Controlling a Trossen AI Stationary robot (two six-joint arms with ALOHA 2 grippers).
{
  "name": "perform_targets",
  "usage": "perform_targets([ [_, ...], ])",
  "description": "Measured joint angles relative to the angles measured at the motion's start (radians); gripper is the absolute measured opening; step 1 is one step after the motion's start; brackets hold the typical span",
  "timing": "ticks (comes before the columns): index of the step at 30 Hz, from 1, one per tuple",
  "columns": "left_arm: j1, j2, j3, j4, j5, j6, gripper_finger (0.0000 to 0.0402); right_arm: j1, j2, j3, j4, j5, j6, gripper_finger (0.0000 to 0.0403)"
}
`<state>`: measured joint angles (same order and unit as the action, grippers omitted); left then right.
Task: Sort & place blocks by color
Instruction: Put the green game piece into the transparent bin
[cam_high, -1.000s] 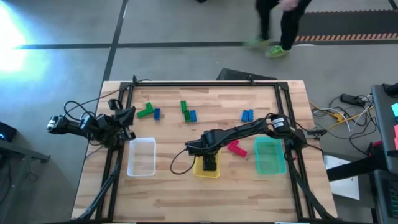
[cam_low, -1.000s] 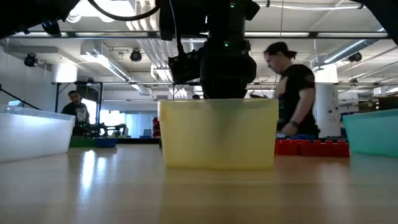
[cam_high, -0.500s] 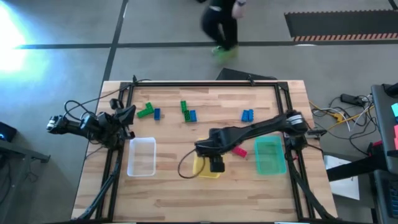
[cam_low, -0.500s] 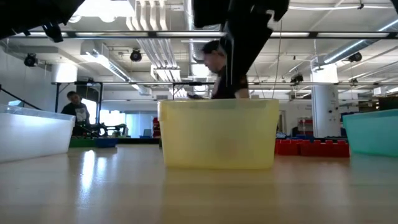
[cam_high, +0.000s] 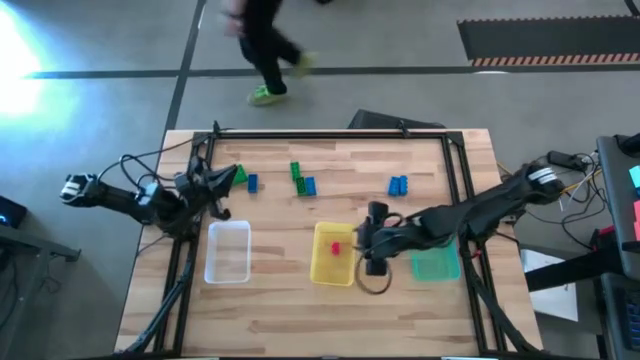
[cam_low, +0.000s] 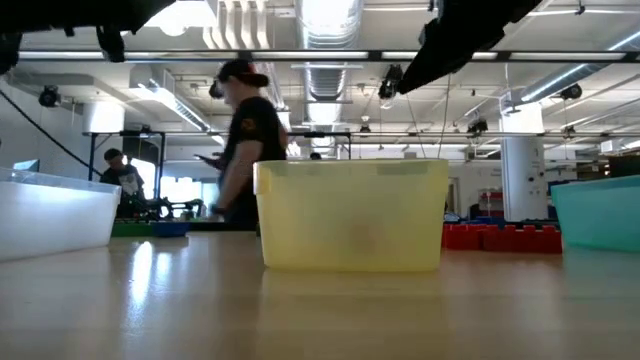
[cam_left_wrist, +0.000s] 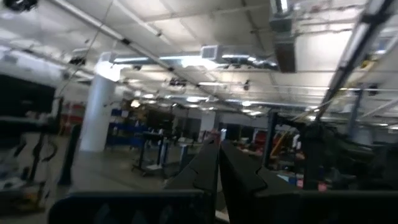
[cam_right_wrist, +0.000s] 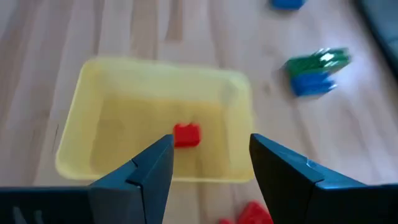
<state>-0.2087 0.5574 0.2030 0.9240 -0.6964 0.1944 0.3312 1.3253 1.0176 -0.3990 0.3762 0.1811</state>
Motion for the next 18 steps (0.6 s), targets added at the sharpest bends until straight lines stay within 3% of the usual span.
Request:
perform_targets([
  [3, 0.0, 0.111, 0.088, -0.041, -0.114, -0.069, 0.0001, -0.005, -0.097, -0.075, 0.066, 0.03, -0.048, 0.0201],
  [8, 0.004, 0.287, 0.275, -0.4, -0.314, -0.287, 0.0001, -0.004, -0.244, -0.144, 0.077, 0.044, -0.093, 0.0201],
  [15, 0.06, 0.454, 0.534, -1.004, -0.322, -0.779, 0.0, -0.004, -0.444, -0.256, 0.073, 0.046, -0.169, 0.0201],
  [18, 0.129, 0.531, 0.635, -1.222, -0.225, -0.982, 0.0, -0.004, -0.533, -0.3, 0.08, 0.051, -0.204, 0.0201],
])
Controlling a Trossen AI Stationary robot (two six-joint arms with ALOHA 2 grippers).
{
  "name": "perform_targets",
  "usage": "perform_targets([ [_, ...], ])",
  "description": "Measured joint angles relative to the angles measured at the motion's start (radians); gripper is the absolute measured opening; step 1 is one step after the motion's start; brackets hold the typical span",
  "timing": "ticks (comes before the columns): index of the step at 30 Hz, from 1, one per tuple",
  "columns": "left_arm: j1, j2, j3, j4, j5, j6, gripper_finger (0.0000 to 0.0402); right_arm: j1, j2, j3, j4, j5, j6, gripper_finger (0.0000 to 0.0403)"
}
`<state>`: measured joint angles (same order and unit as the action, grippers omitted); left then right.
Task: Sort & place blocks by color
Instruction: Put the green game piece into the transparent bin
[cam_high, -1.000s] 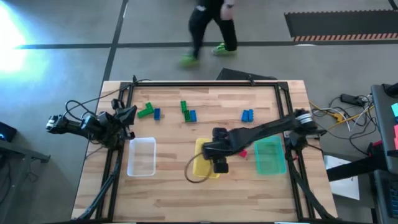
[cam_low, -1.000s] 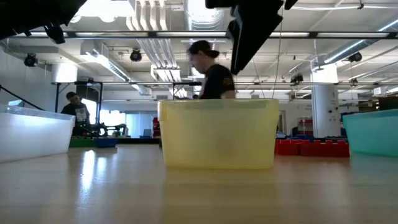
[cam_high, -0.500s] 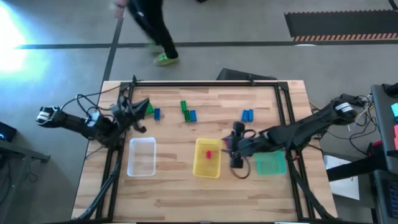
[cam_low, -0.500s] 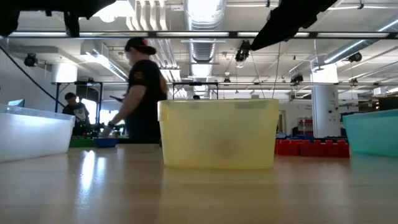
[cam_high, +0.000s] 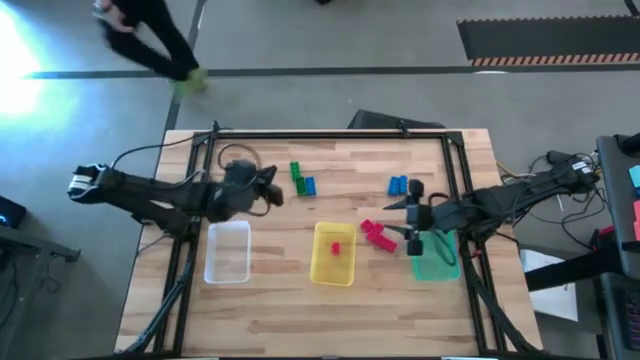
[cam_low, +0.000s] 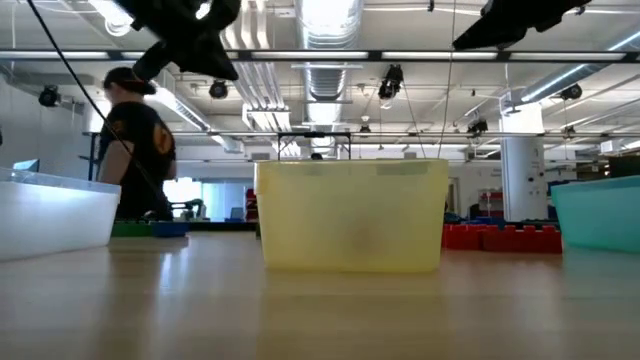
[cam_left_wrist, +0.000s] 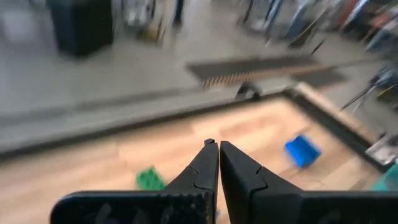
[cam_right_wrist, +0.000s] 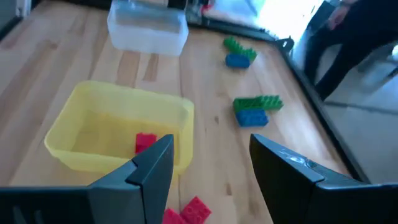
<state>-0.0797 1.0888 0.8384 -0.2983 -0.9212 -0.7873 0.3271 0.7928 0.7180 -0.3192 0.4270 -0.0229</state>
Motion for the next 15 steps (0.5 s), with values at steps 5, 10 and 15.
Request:
perform_targets([
  [5, 0.162, 0.16, 0.142, -0.204, 0.272, -0.148, 0.0, 0.0, -0.132, -0.061, 0.018, 0.003, -0.035, 0.0201],
  [10, 0.303, 0.342, 0.247, -0.233, 0.448, -0.151, 0.0, 0.0, -0.229, -0.106, 0.002, 0.003, -0.037, 0.0201],
  [15, 0.416, 0.494, 0.334, -0.301, 0.554, -0.149, 0.0, 0.0, -0.285, -0.148, 0.001, 0.003, -0.037, 0.0201],
])
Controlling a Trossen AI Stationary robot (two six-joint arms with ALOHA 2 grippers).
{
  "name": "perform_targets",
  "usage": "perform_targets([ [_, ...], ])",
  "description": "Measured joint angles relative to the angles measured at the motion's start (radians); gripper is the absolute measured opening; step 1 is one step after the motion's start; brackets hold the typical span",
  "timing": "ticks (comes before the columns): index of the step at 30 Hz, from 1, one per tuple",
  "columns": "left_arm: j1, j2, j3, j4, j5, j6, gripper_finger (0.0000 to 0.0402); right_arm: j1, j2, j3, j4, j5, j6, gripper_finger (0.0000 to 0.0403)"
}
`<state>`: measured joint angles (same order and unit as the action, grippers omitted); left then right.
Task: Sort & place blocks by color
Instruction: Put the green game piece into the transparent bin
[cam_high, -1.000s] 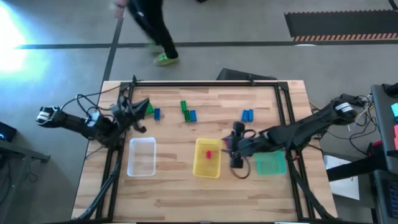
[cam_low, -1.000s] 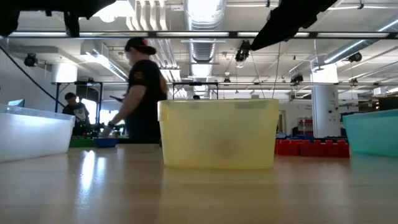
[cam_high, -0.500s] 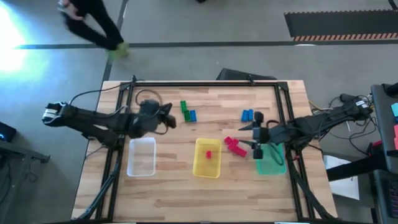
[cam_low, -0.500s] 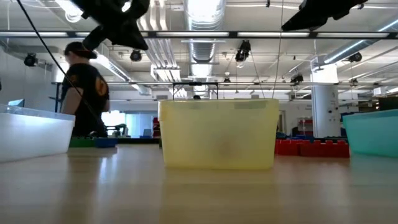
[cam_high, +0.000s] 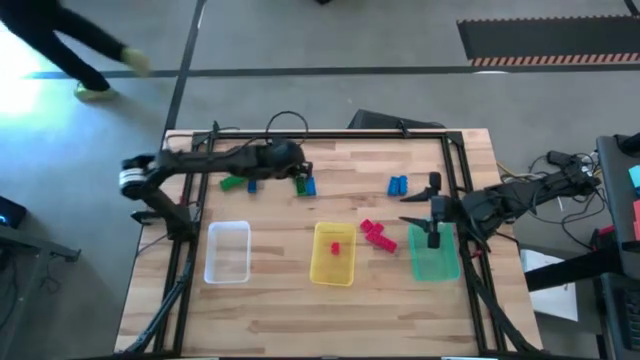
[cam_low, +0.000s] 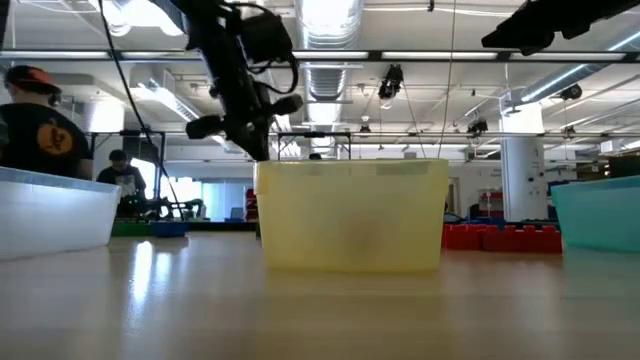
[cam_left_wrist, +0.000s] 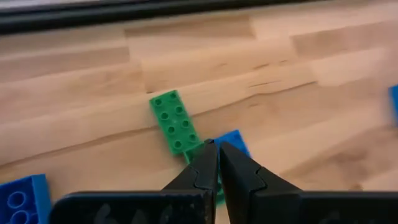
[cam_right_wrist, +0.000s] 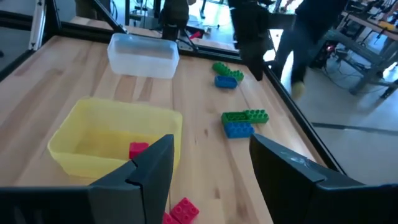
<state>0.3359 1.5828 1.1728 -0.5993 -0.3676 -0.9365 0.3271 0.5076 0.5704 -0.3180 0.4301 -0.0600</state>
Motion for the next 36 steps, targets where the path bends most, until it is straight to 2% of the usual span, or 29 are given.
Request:
perform_targets([
  [2, 0.04, 0.05, 0.039, -0.062, 0.028, -0.005, 0.0, 0.0, -0.018, -0.015, 0.001, 0.0, 0.005, 0.0201],
  [5, 0.088, 0.119, 0.096, -0.16, 0.049, -0.112, 0.0, 0.0, -0.034, -0.03, 0.001, 0.0, 0.008, 0.0201],
  [7, 0.106, 0.162, 0.133, -0.172, 0.085, -0.128, 0.0, 0.0, -0.039, -0.036, 0.001, 0.0, 0.011, 0.0201],
  [15, 0.119, 0.304, 0.26, -0.166, 0.105, -0.052, 0.0, 0.0, -0.043, -0.061, 0.002, -0.001, 0.042, 0.0201],
  [22, 0.116, 0.365, 0.278, -0.173, 0.135, 0.001, 0.0004, 0.0, -0.043, -0.073, 0.002, -0.003, 0.068, 0.0201],
  [26, 0.114, 0.386, 0.278, -0.176, 0.135, 0.036, 0.0035, 0.0, -0.043, -0.074, 0.002, -0.003, 0.068, 0.0201],
  [32, 0.114, 0.39, 0.278, -0.17, 0.107, 0.053, 0.0116, 0.0, -0.043, -0.075, 0.003, -0.003, 0.061, 0.0201],
  [36, 0.114, 0.39, 0.278, -0.17, 0.068, -0.003, 0.0166, 0.0, -0.043, -0.075, 0.012, -0.003, 0.036, 0.0201],
])
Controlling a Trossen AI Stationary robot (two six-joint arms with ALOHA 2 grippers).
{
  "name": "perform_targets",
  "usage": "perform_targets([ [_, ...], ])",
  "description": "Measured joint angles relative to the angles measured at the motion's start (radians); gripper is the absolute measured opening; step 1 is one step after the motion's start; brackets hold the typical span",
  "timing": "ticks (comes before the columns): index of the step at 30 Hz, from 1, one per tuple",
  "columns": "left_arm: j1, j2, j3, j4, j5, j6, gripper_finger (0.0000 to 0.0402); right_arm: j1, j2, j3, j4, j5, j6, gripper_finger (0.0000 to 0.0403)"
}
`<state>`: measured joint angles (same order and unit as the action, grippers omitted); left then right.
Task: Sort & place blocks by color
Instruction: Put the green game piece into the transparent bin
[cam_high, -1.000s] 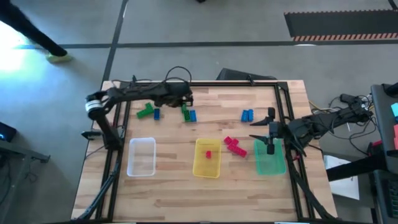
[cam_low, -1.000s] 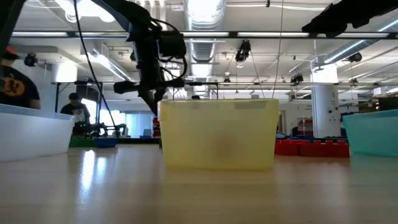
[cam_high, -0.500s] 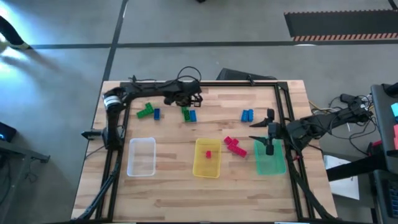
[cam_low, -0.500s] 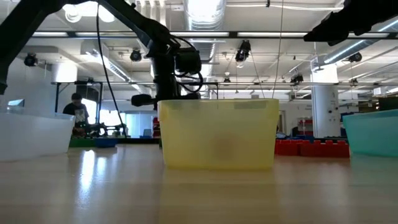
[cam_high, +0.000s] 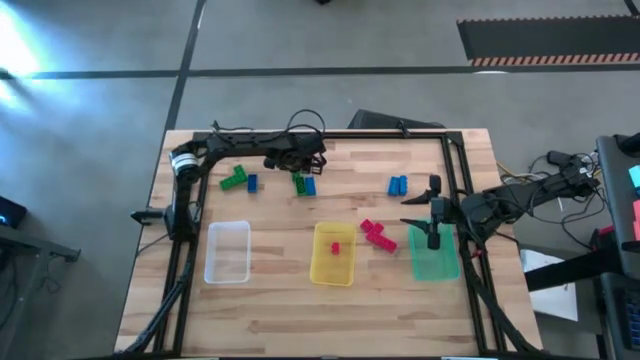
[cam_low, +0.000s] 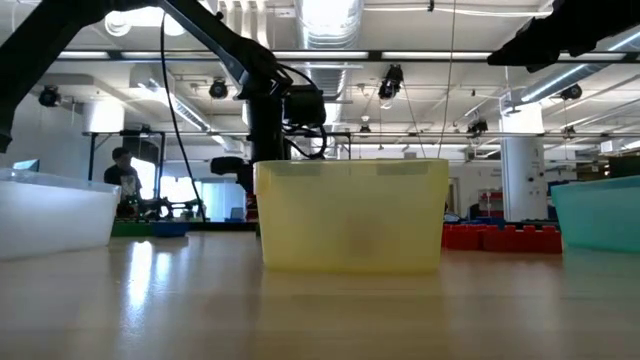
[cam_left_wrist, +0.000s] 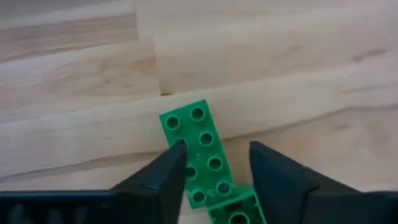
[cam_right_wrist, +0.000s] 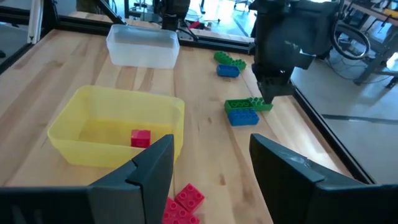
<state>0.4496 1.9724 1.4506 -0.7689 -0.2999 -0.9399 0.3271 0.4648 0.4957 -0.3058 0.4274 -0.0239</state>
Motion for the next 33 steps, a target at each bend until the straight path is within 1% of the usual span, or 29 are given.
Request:
perform_targets([
  [2, 0.0, 0.001, 0.0, 0.0, -0.021, -0.004, 0.0186, 0.0, 0.0, 0.003, -0.001, 0.0, -0.003, 0.0201],
  [5, 0.0, 0.005, 0.0, 0.0, -0.025, -0.007, 0.0207, 0.0, 0.0, 0.006, 0.002, 0.0, -0.014, 0.0201],
  [8, 0.0, 0.016, 0.0, 0.0, -0.025, -0.017, 0.0221, 0.0, 0.0, 0.009, 0.001, 0.0, -0.025, 0.0201],
  [11, 0.001, 0.018, -0.011, 0.002, -0.027, -0.022, 0.0227, 0.0, 0.0, 0.014, 0.0, 0.0, -0.029, 0.0201],
  [15, 0.005, 0.018, -0.04, 0.001, -0.049, -0.025, 0.0228, 0.0, 0.0, 0.016, 0.0, 0.0, -0.03, 0.0201],
  [21, 0.007, 0.018, -0.081, 0.011, -0.05, -0.049, 0.0228, 0.0, 0.0, 0.016, 0.0, 0.0, -0.041, 0.0201],
  [27, 0.006, 0.018, -0.11, 0.082, -0.049, -0.049, 0.0228, 0.0, 0.0, 0.015, 0.0, 0.0, -0.041, 0.0201],
  [30, 0.007, 0.018, -0.128, 0.106, -0.049, -0.049, 0.0215, 0.0, 0.0, 0.015, 0.0, 0.0, -0.04, 0.0201],
  [33, 0.006, 0.016, -0.139, 0.118, -0.051, -0.049, 0.0187, 0.0, 0.0, 0.015, 0.0, 0.0, -0.041, 0.0201],
])
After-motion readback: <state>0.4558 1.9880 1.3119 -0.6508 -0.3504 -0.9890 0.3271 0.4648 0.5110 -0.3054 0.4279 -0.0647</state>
